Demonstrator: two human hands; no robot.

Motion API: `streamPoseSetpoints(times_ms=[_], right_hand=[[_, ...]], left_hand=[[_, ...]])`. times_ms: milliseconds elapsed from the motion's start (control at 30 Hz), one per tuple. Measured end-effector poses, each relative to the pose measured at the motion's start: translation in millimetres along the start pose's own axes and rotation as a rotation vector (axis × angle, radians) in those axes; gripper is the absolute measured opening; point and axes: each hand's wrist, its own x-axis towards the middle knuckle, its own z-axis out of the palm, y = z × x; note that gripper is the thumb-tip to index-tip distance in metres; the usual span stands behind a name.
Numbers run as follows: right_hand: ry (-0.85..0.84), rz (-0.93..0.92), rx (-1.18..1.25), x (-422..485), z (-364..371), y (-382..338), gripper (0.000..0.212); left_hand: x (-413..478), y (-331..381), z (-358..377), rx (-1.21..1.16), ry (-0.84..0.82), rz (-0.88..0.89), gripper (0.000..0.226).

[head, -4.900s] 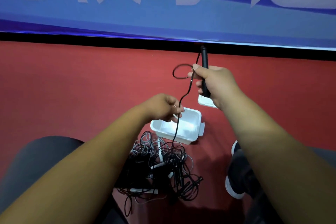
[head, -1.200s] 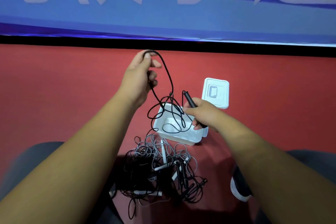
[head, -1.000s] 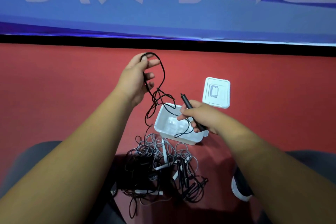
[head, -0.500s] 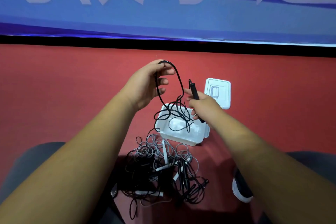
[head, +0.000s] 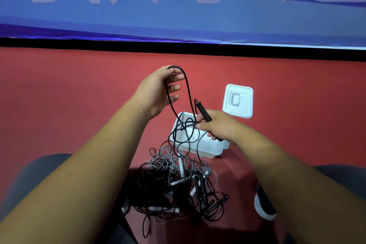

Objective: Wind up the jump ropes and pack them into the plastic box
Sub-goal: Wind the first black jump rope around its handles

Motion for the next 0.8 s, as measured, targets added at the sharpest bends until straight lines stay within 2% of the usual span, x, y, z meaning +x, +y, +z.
streamPoseSetpoints(times_ms=[100,167,233,300,367,433,500,600,700,800], right_hand=[[0.032,0.004,0.034,-3.7,-4.3,-3.7,0.012],[0.065,0.001,0.084,-5.0,-7.4,-7.7,0.014],[0.115,-0.001,0.126,-5.5,-10.8,-12.8,0.014],[0.172,0.008,0.160,-7.2,-15.3,-20.0,0.013],[0.205,0.000,0.209,-9.4,-21.1,-27.9,0.012],[0.210,-0.025,0.247,-12.7,-26.5,-35.6,0.011],[0.204,-0.056,0.299,-16.4,-30.6,-43.3,0.012],[0.180,-0.083,0.415,-19.3,-35.2,-53.1,0.014],[0.159,-0.101,0.487,-21.2,-39.2,-59.1,0.016],[0.163,-0.114,0.512,-24.0,-43.5,-61.3,0.017]], left_hand=[[5.5,-2.0,-7.0,0.112,0.172,-0.001,0.017],[8.2,-2.0,-9.5,0.256,0.347,-0.036,0.023],[13.9,-5.9,-18.1,0.432,0.433,-0.082,0.031],[17.4,-13.3,-29.7,0.735,0.364,-0.127,0.031],[11.1,-20.6,-28.1,1.197,0.236,-0.286,0.035],[0.7,-26.2,-17.0,1.436,0.147,-0.335,0.040],[2.4,-31.9,-13.2,1.350,0.064,-0.265,0.049],[0.5,-37.0,-1.4,0.957,-0.163,-0.033,0.071],[-1.8,-38.1,12.4,0.821,-0.309,0.091,0.063],[2.4,-45.9,10.0,0.796,-0.293,0.131,0.045]])
